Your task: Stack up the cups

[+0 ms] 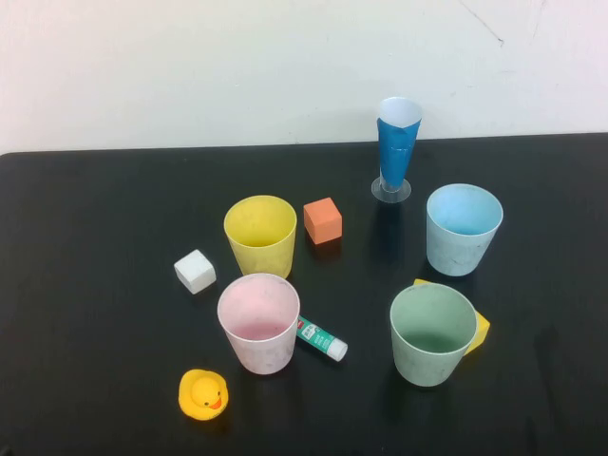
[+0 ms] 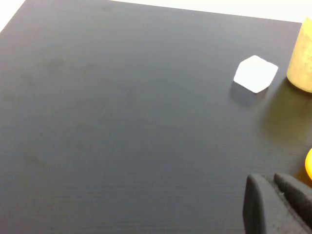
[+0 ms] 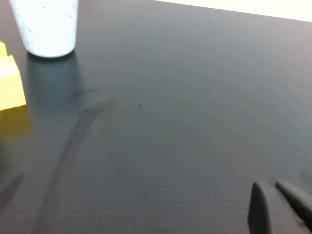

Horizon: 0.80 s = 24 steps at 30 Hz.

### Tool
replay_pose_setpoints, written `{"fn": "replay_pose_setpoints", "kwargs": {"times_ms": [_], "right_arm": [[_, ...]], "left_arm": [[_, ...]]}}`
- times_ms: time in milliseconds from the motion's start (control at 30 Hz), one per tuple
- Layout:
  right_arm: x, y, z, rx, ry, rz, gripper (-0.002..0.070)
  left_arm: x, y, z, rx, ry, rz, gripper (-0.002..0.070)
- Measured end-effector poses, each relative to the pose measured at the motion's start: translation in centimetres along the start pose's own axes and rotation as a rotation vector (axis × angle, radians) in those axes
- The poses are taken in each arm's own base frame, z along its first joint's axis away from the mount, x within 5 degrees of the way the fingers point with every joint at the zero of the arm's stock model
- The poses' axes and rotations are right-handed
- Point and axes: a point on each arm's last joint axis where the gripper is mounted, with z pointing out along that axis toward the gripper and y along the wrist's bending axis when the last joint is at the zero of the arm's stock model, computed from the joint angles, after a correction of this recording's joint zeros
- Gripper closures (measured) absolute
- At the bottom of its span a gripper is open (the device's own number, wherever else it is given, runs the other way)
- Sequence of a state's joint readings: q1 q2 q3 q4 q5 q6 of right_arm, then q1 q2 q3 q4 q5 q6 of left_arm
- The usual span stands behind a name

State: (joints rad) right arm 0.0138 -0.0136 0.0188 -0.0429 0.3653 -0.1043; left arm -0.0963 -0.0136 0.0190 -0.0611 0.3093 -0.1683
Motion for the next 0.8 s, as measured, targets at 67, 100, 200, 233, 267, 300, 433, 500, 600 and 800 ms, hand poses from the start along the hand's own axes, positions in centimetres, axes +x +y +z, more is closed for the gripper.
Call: {"fn": "replay_pose_setpoints", "kwargs": {"times_ms": [67, 100, 200, 233, 267, 300, 433, 500, 600, 800], "right_arm": [[0.00, 0.00, 0.00, 0.000, 0.000, 0.000, 0.0678], [0.00, 0.00, 0.00, 0.000, 0.000, 0.000, 0.0678], [0.00, 0.00, 0.00, 0.000, 0.000, 0.000, 0.0678], [0.00, 0.00, 0.00, 0.000, 0.000, 0.000, 0.0678], [0.00, 0.00, 0.00, 0.000, 0.000, 0.000, 0.0678], [0.00, 0.00, 0.00, 0.000, 0.000, 0.000, 0.0678], [0.00, 0.00, 0.00, 0.000, 0.000, 0.000, 0.0678], [0.00, 0.00, 0.00, 0.000, 0.000, 0.000, 0.0678], [0.00, 0.00, 0.00, 0.000, 0.000, 0.000, 0.0678], [0.00, 0.00, 0.00, 0.000, 0.000, 0.000, 0.0678]], "left_arm": [[0.00, 0.00, 0.00, 0.000, 0.000, 0.000, 0.0674], [0.00, 0.00, 0.00, 0.000, 0.000, 0.000, 0.0674], [0.00, 0.00, 0.00, 0.000, 0.000, 0.000, 0.0674], [0.00, 0.00, 0.00, 0.000, 0.000, 0.000, 0.0674], [0.00, 0.01, 0.00, -0.001, 0.000, 0.006, 0.0674], [0.00, 0.02, 0.00, -0.002, 0.000, 0.010, 0.0674], [-0.01, 0.05, 0.00, -0.006, -0.001, 0.020, 0.0674], [-0.01, 0.06, 0.00, -0.006, -0.001, 0.022, 0.0674], [-0.01, 0.06, 0.00, -0.006, -0.001, 0.024, 0.0674], [-0.01, 0.06, 0.00, -0.007, -0.001, 0.025, 0.0674]]}}
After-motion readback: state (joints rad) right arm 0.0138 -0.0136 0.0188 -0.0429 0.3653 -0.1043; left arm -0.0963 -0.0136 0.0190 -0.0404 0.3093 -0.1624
